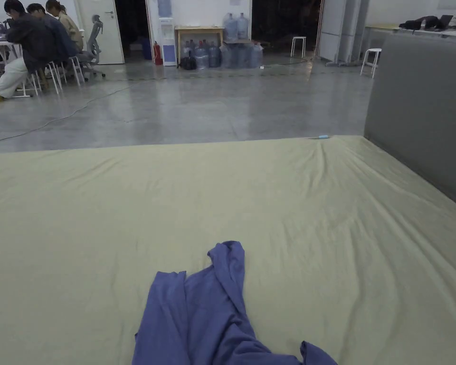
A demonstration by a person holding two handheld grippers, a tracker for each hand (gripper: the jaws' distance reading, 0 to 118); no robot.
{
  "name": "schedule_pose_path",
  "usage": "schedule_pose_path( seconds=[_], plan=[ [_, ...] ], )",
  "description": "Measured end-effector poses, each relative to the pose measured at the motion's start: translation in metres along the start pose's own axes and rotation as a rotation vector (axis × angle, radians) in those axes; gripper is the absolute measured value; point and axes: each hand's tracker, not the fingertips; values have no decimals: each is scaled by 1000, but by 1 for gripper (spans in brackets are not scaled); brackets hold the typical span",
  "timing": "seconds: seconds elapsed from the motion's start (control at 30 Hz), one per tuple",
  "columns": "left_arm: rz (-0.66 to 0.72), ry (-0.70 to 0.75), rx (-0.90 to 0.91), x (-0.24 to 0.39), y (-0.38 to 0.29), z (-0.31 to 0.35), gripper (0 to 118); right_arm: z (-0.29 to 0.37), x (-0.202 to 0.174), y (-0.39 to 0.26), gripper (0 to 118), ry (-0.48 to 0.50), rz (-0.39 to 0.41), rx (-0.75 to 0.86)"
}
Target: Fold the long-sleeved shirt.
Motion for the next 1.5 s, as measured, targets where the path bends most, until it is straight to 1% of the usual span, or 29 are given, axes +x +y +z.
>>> schedule_pose_path(
  seconds=[0.1,0.13,0.23,0.3,0.33,0.4,0.43,0.47,0.5,0.53,0.57,0.63,0.7,0.73,0.77,0.8,0.83,0.87,0.9,0.93,0.97,1.03,1.1,1.2,1.23,1.27,1.3,1.4,1.5],
  plan=[
    [32,-7,-26,-5,-6,-16,0,-11,5,-8,2,-7,-53,-11],
    [41,-6,-38,-12,-5,-21,0,-15,7,-8,2,5,-90,-36],
    [56,20,-73,-16,-5,-41,0,-20,12,-2,4,20,-111,-60],
    [58,30,-90,-24,-4,-58,0,-24,13,0,14,26,-118,-81],
    [66,30,-94,-25,-5,-64,0,-26,15,2,14,28,-122,-89],
    [98,29,-94,-26,-1,-57,0,-25,25,11,18,61,-141,-103],
    [136,17,-37,-25,-1,-45,0,-12,26,13,24,64,-171,-91],
    [155,21,23,-24,-2,-31,13,1,27,12,40,61,-195,-47],
    [138,14,80,-22,-3,-16,46,25,25,13,63,14,-187,12],
    [119,-2,130,-18,-6,7,87,49,23,9,86,-14,-181,90],
    [109,-21,208,-15,-10,24,118,67,21,3,102,-23,-189,155],
    [134,-12,210,-11,-24,36,116,95,12,-14,102,-22,-252,184],
    [150,-35,151,1,-37,50,115,100,5,-33,102,15,-317,157],
    [129,-47,109,7,-48,48,111,99,0,-45,99,32,-350,135],
    [106,-44,89,14,-56,46,82,92,-4,-54,77,48,-373,116],
    [85,-11,77,17,-64,32,33,84,-11,-66,41,63,-398,76],
    [76,22,49,23,-77,26,0,75,-18,-78,0,77,-434,31],
    [85,1,58,29,-82,22,0,69,-23,-86,0,96,-443,2],
    [89,-51,20,32,-86,19,0,65,-29,-90,0,136,-430,-23],
    [118,-106,14,33,-84,21,0,73,-34,-92,0,115,-410,111],
    [146,-144,25,34,-81,22,0,74,-37,-87,0,89,-390,54],
    [138,-134,46,33,-66,27,0,80,-36,-76,0,116,-375,30],
    [129,-94,102,27,-44,32,0,81,-34,-69,0,176,-384,38],
    [131,-73,176,11,1,27,0,88,-34,-63,0,172,-371,90],
    [135,-61,212,5,19,22,22,90,-34,-61,0,170,-370,128],
    [128,-39,234,1,34,17,83,91,-34,-59,0,176,-376,153],
    [112,-20,222,-4,56,4,118,93,-34,-61,0,192,-390,172],
    [156,26,221,-13,113,-26,115,95,-33,-59,0,250,-425,176],
    [230,103,160,-26,157,-86,115,101,-37,-61,0,240,-406,170]
  ],
)
